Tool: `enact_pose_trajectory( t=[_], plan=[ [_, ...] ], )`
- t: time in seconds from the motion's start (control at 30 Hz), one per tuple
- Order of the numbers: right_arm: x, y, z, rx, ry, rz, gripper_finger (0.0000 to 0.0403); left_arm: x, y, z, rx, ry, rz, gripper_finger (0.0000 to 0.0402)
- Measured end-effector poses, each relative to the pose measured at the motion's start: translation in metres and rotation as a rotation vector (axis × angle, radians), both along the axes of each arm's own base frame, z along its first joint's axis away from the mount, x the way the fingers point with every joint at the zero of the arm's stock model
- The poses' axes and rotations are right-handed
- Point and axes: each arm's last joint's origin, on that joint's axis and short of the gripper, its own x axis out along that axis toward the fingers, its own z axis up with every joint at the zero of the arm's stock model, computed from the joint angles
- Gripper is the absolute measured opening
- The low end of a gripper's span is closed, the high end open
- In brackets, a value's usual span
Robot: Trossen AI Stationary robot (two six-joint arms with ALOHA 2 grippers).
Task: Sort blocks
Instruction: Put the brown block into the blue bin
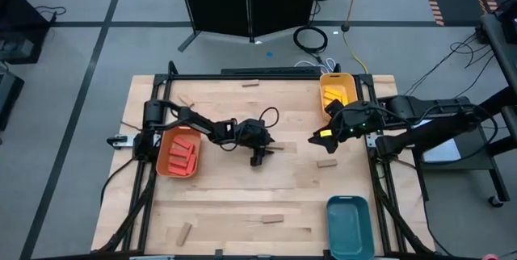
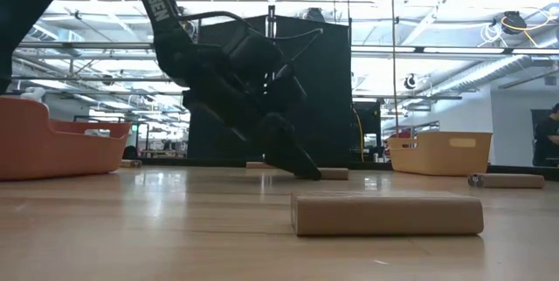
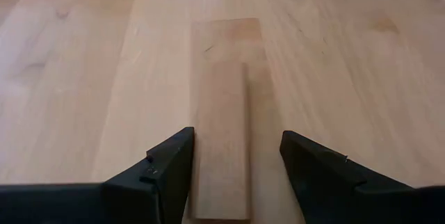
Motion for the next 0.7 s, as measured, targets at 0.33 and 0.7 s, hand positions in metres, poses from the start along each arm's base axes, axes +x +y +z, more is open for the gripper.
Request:
enact_pose_trajectory(
  t=[0.33, 0.7],
  plan=[
    [-0.003, 0.017, 0.0, -0.015, -0.001, 0.105, 0.0201, 0.002, -0.013, 0.0, -0.106, 0.027, 0.081, 0.0169],
    [-0.01, 0.042, 0.0, -0.026, -0.002, 0.244, 0.0201, 0.003, -0.027, 0.007, -0.312, 0.02, 0.271, 0.0087]
  ],
)
